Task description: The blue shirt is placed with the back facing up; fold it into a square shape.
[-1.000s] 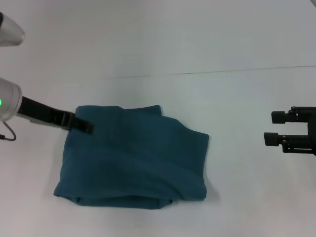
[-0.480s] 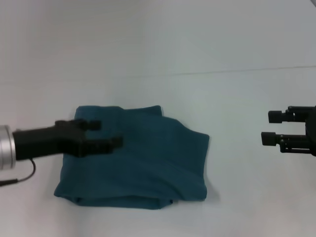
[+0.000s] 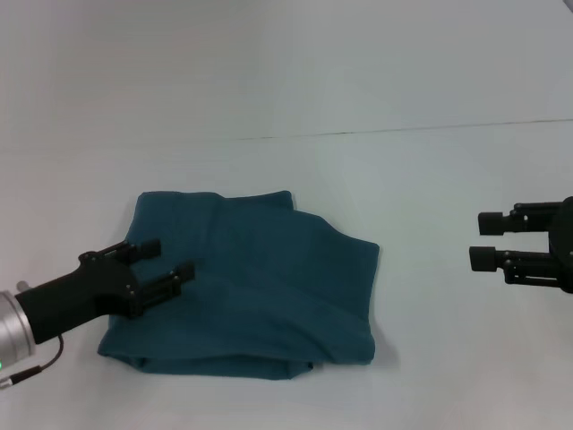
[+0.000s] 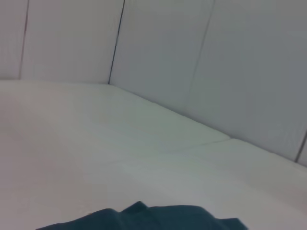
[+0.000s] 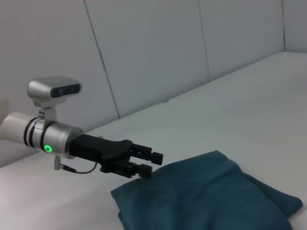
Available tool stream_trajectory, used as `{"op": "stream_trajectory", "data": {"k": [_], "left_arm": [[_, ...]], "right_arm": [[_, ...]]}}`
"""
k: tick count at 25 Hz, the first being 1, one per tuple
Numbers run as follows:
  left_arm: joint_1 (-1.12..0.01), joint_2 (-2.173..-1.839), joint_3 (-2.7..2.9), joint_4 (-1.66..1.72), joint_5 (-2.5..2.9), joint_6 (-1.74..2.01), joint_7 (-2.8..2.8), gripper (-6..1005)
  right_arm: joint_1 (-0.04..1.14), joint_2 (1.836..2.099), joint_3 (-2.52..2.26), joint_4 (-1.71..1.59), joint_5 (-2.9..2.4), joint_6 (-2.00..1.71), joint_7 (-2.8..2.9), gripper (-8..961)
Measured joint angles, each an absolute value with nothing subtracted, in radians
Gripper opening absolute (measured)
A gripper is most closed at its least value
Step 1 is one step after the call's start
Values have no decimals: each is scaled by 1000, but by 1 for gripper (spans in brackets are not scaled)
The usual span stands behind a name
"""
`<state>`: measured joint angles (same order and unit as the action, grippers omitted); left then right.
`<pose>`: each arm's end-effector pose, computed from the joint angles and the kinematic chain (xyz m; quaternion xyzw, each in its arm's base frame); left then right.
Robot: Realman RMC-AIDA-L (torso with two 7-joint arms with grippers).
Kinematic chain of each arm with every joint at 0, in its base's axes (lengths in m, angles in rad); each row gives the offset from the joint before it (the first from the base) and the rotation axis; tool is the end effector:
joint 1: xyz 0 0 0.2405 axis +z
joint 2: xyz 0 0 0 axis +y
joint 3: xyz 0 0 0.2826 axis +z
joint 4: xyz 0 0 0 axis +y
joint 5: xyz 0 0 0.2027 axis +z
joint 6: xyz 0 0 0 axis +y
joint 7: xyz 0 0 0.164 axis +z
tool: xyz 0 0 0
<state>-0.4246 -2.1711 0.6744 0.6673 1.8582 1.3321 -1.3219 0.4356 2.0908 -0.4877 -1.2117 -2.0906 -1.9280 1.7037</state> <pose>-0.2943 0.3422 -0.0474 -0.8862 -0.2792 -0.2718 0.2508 0.2628 0.3087 0.0687 -0.9388 0.2233 0.2111 0.1556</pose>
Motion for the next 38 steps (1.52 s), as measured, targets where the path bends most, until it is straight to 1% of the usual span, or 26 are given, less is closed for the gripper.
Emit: {"op": "stream_trajectory", "data": {"k": [3,9,21,33,38], "left_arm": [[-427,-2173,676,617,1833,1300,-1229,733],[-429,-2171,678,551,1828,1287,-1090,556],[-440,-2172,681,442,1827,1173,-929,85],[-429,-2174,668,415,1804,1180,-863,79],[-411,-2172,644,432,1732,1249,-856,81]], "right_arm": [[436,2091,-493,-1212,-2090,-1930,1704,585],[436,2090,-491,-1212,-2090,-1931,1704,423],[446,2087,-491,-1212,-2081,-1928,1712,424],[455,2086,-491,-1212,-2081,-1928,1715,424],[454,2087,-487,-1212,-2074,-1929,1716,423]]}}
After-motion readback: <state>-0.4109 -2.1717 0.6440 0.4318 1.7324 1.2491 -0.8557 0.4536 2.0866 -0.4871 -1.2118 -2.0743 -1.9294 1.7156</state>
